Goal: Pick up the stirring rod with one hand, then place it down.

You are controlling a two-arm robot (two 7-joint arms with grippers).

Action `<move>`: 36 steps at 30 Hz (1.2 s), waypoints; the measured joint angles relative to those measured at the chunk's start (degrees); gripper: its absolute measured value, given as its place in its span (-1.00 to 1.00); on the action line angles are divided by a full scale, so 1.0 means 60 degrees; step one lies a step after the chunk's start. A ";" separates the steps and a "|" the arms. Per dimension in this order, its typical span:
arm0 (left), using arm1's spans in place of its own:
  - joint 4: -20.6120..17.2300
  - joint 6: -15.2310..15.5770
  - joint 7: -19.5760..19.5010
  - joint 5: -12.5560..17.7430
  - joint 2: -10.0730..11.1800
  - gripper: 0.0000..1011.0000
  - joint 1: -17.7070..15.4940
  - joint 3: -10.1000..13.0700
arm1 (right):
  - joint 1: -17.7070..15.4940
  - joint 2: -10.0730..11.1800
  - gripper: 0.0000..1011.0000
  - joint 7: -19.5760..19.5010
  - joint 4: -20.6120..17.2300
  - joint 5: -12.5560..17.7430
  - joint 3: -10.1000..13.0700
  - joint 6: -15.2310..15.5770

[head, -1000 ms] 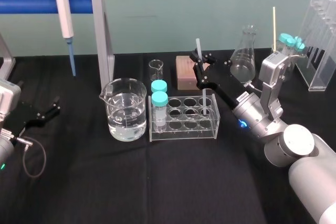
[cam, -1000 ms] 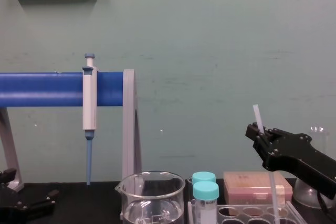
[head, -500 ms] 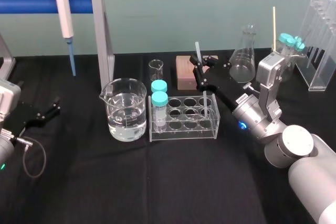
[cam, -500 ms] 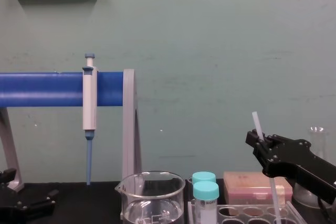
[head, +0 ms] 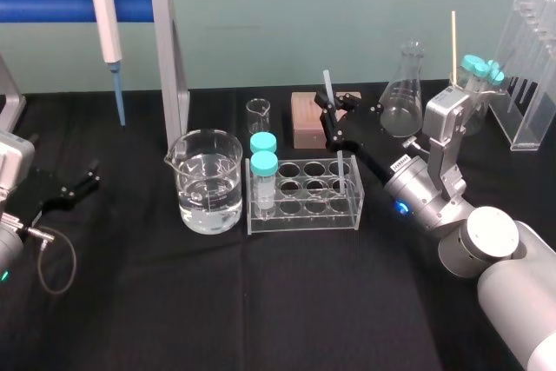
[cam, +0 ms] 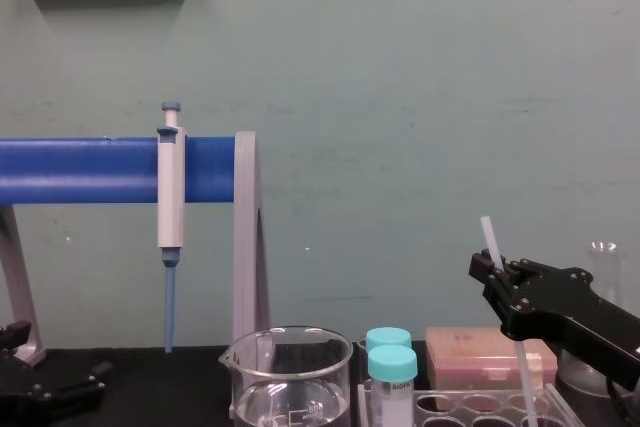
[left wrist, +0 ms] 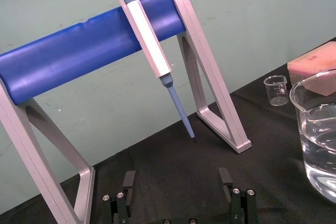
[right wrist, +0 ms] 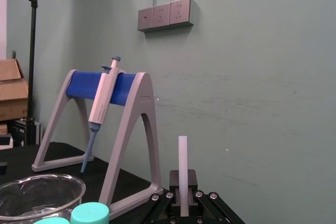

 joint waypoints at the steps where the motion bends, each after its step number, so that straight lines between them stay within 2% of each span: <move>1: 0.0000 0.0000 0.0000 0.0000 0.0000 0.98 0.0000 -0.0001 | 0.0000 0.0000 -0.87 0.0001 -0.0002 0.0002 0.0001 0.0000; 9: 0.0001 0.0000 0.0000 0.0000 0.0000 0.98 0.0000 0.0000 | -0.0008 0.0000 -0.87 0.0017 -0.0010 0.0017 0.0007 0.0000; 12: 0.0000 0.0000 0.0000 0.0000 0.0000 0.98 0.0001 0.0000 | -0.0011 0.0000 -0.77 0.0023 -0.0014 0.0021 0.0007 0.0000; 30: 0.0000 0.0000 0.0000 0.0000 0.0000 0.98 0.0001 0.0000 | -0.0016 0.0000 0.30 0.0042 -0.0023 0.0039 0.0007 -0.0005; 31: 0.0000 0.0000 0.0000 0.0000 0.0000 0.98 0.0000 0.0000 | -0.0016 0.0000 0.43 0.0043 -0.0022 0.0040 0.0007 -0.0005; 33: 0.0000 0.0000 0.0000 0.0001 0.0000 0.98 0.0000 0.0000 | -0.0015 0.0000 0.51 0.0043 -0.0023 0.0039 0.0007 -0.0005; 34: 0.0000 0.0000 0.0000 0.0000 0.0000 0.98 0.0001 0.0000 | -0.0015 0.0000 0.62 0.0043 -0.0022 0.0040 0.0007 -0.0006; 36: 0.0000 0.0000 0.0000 0.0000 0.0000 0.98 0.0000 0.0000 | -0.0016 0.0000 0.68 0.0043 -0.0022 0.0039 0.0007 -0.0006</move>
